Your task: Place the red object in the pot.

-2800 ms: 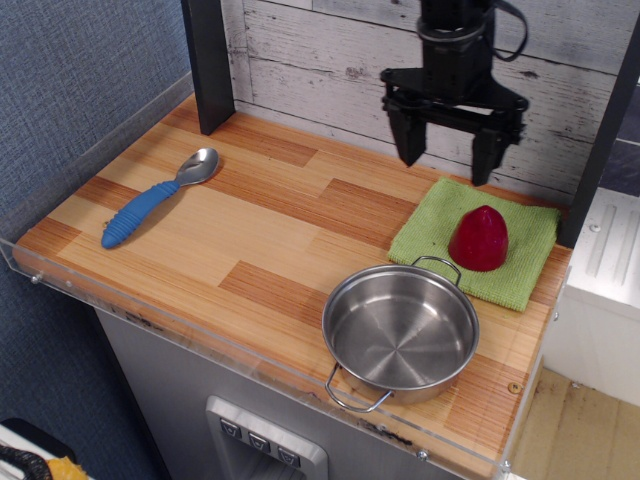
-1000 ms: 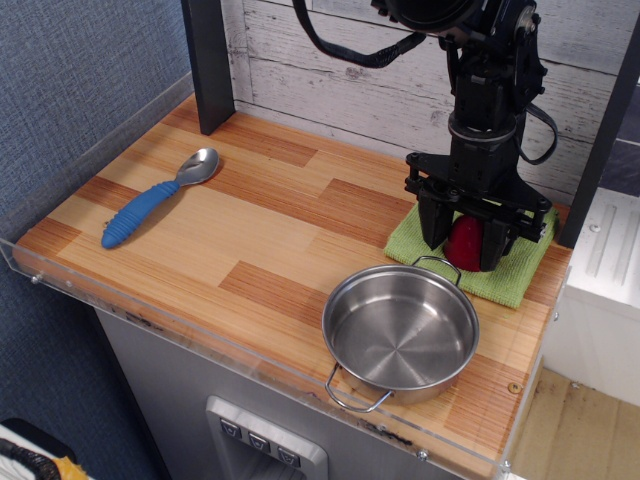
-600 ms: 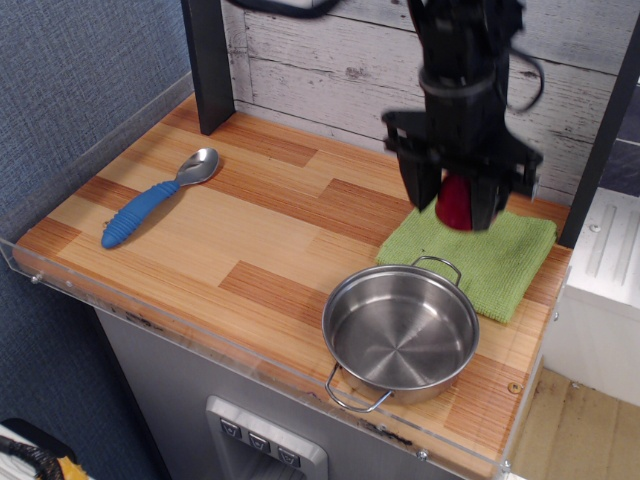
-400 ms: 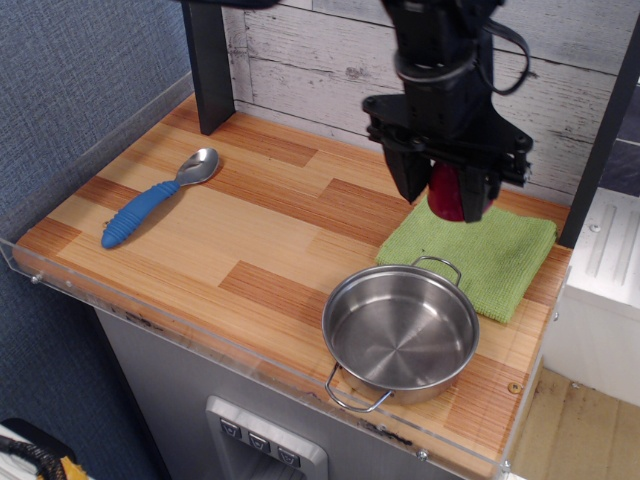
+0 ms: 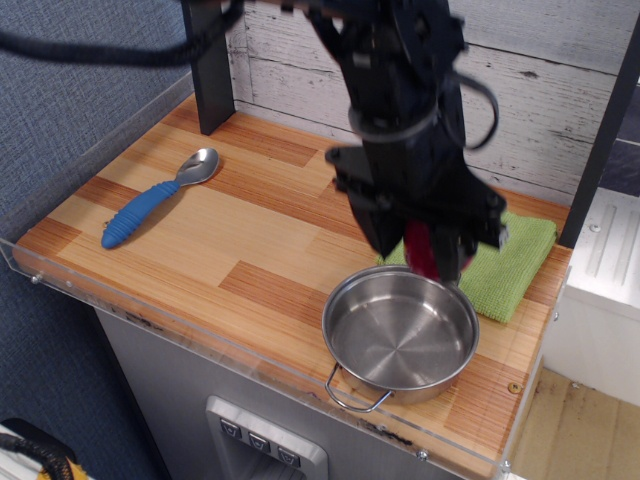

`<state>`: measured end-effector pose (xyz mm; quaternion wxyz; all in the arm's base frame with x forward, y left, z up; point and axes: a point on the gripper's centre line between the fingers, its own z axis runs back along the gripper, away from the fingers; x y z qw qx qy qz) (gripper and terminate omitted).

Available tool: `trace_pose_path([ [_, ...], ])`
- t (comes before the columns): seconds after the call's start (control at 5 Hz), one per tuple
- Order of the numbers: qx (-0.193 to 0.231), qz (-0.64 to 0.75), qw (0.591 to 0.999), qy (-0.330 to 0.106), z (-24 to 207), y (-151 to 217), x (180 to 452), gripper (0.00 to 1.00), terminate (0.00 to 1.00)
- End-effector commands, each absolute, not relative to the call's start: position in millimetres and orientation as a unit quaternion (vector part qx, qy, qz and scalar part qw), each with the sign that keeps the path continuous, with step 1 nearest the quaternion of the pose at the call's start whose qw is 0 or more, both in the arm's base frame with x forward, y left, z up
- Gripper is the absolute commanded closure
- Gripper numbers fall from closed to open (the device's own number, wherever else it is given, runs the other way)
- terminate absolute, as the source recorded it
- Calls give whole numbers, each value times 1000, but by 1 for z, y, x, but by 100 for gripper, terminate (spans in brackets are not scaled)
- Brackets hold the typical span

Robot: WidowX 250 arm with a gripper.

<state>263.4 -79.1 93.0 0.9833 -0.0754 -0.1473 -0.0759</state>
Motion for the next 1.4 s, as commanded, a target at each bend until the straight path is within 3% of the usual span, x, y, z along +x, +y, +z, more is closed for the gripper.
trace_pose_path([
  [0.0, -63, -88, 991, -83, 58, -74, 249, 100, 0],
  [0.4, -64, -97, 993, -33, 31, -73, 247, 100, 0],
  [0.6, -66, -103, 992, -25, 33, -74, 246, 0, 0],
  [0.8, -68, -116, 990, -44, 46, -77, 248, 0, 0],
  [1.2, -53, -114, 984, -127, 113, -68, 254, 0, 0],
])
